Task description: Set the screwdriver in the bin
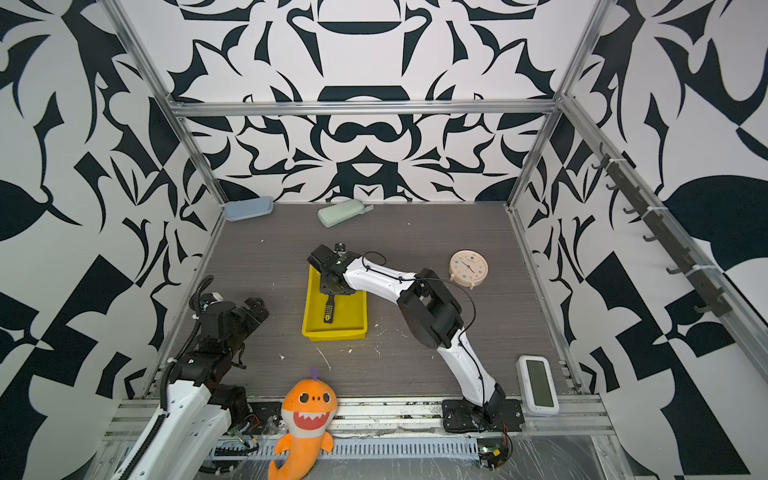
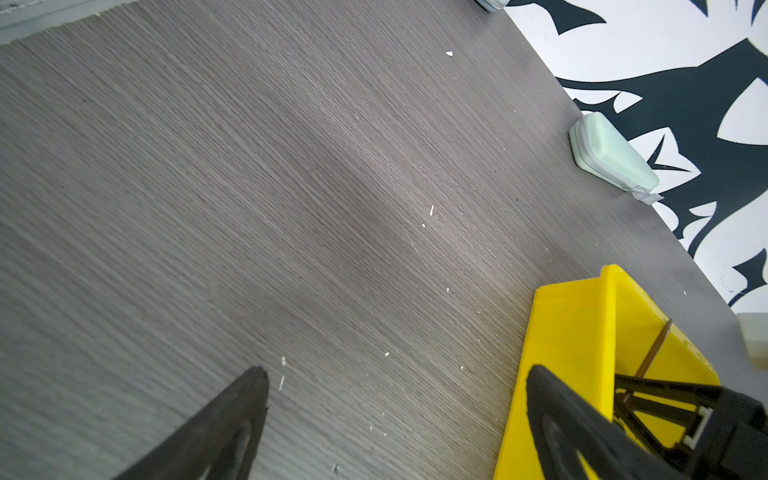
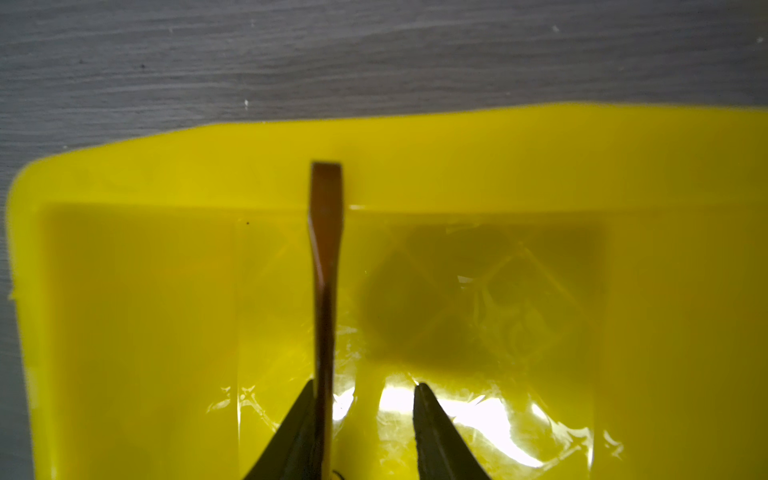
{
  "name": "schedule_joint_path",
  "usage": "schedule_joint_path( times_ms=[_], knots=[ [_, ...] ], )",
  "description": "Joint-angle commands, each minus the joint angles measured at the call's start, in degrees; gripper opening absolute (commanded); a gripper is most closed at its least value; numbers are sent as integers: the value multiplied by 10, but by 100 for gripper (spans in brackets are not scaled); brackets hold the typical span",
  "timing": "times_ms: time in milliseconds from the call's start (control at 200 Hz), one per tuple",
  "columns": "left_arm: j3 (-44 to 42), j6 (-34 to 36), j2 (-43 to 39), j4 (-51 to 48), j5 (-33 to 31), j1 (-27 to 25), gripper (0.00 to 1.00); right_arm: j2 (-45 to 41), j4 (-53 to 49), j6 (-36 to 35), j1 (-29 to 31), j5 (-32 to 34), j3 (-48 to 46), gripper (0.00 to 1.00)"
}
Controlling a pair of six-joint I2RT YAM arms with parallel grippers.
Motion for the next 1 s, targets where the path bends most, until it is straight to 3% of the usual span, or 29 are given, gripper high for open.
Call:
schedule_joint_path(
  times_ms=[0,510,710,810,905,995],
  knots=[
    [-8,-9,-1,-8,-9,-1,99,-46,-3,14,-5,19,-31,39],
    [-6,-9,7,-3,-9,-1,99,-97,-9,0,-8,11,-46,38],
    [-4,-8,14,-3,-7,-1,99,-197,-40,-68,-36,82,-61,43],
    [-5,-8,11,-3,-7,-1,99,-264,-33,-102,-88,128,-123,51],
    [-6,-8,7,-3,-7,-1,99,-331,-18,-120,-160,173,-207,72],
    [-8,-8,4,-3,-6,-1,99,-407,31,-146,-220,220,-312,78]
  ],
)
